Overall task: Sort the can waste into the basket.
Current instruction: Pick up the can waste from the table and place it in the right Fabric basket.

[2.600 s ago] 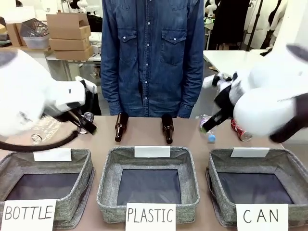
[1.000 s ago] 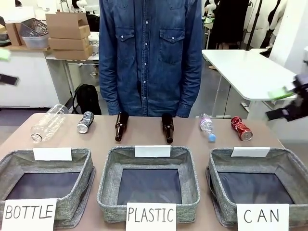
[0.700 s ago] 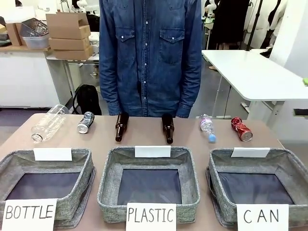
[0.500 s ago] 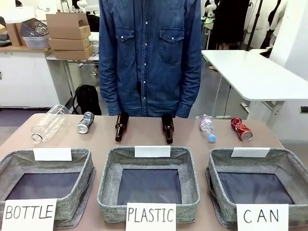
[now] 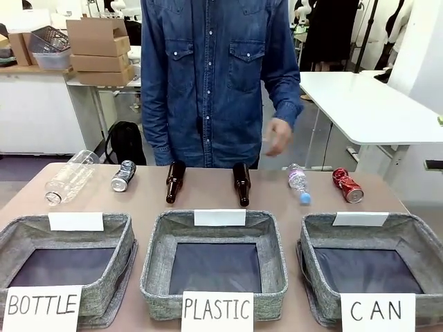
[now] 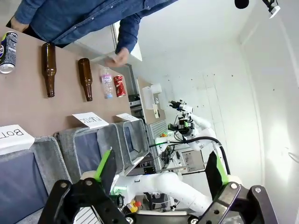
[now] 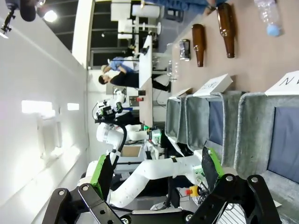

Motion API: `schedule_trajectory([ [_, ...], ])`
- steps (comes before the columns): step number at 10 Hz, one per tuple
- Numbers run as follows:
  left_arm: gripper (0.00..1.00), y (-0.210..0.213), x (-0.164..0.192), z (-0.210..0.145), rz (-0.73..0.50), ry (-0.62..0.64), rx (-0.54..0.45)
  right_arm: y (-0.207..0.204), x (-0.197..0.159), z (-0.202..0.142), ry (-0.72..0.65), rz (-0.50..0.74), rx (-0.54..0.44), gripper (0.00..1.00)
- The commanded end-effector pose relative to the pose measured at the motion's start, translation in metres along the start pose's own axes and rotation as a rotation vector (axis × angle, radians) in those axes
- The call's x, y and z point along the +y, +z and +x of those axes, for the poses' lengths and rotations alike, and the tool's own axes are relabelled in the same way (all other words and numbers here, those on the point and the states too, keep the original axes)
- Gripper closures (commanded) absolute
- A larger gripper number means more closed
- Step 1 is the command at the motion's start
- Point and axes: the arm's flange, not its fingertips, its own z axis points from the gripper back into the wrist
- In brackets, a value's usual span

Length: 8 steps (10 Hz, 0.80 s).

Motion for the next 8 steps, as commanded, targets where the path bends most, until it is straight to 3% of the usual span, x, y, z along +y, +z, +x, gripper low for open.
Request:
schedule_trajectory([
  [1, 0.0, -0.002, -0.001, 0.003, -0.018, -0.018, -0.002, 0.002, 0.002, 0.004, 0.03, 0.021, -0.011, 0.0],
  [4, 0.0, -0.002, 0.0, 0.001, 0.003, 0.003, 0.001, 0.002, 0.002, 0.004, 0.03, 0.021, -0.011, 0.0],
  [5, 0.0, -0.03, 0.001, 0.012, 0.143, -0.043, 0.1, 0.002, 0.002, 0.004, 0.03, 0.021, -0.011, 0.0],
  [6, 0.0, -0.059, 0.006, 0.029, 0.315, -0.078, 0.096, 0.002, 0.002, 0.004, 0.03, 0.021, -0.011, 0.0],
  [8, 0.0, -0.116, 0.025, 0.052, 0.535, -0.11, 0.181, 0.002, 0.002, 0.004, 0.03, 0.021, -0.011, 0.0],
])
